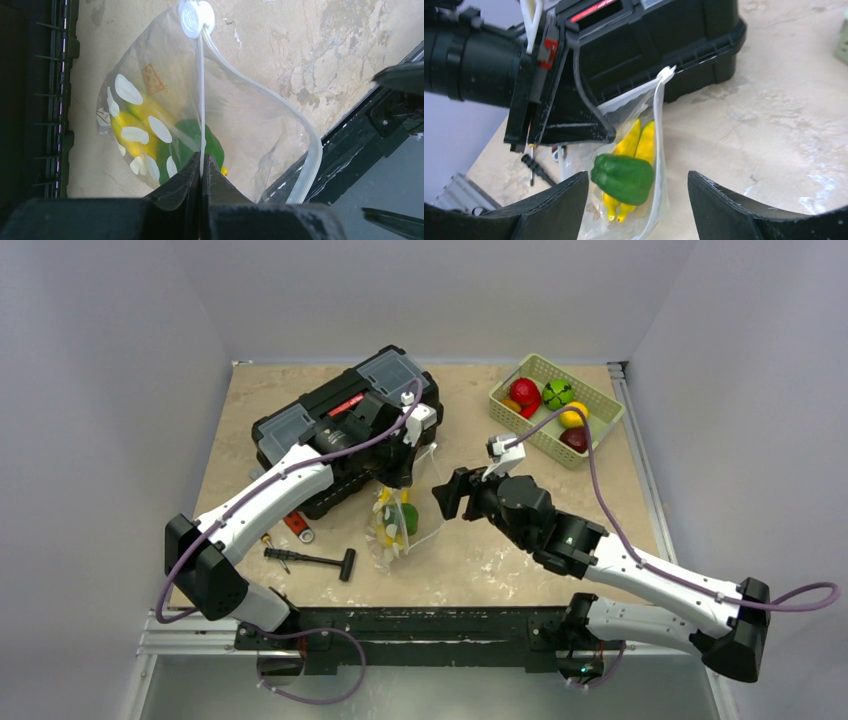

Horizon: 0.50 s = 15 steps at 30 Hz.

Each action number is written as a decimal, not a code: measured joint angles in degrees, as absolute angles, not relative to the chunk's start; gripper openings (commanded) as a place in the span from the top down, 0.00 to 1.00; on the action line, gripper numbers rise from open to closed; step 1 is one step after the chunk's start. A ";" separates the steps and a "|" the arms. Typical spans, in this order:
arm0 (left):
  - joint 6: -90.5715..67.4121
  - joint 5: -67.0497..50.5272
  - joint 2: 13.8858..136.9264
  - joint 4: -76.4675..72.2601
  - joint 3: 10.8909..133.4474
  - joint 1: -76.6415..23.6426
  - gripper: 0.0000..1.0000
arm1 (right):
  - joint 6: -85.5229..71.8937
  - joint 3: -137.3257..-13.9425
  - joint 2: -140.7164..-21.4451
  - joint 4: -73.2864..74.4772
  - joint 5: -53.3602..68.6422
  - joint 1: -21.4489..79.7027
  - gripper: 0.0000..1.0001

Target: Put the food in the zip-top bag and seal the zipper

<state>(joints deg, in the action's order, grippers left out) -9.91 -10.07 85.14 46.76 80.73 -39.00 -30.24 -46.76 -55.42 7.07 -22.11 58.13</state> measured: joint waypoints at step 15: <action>-9.91 -10.09 85.14 46.78 80.73 -38.96 1.00 | -31.94 -53.60 -59.11 12.80 -29.80 34.70 0.13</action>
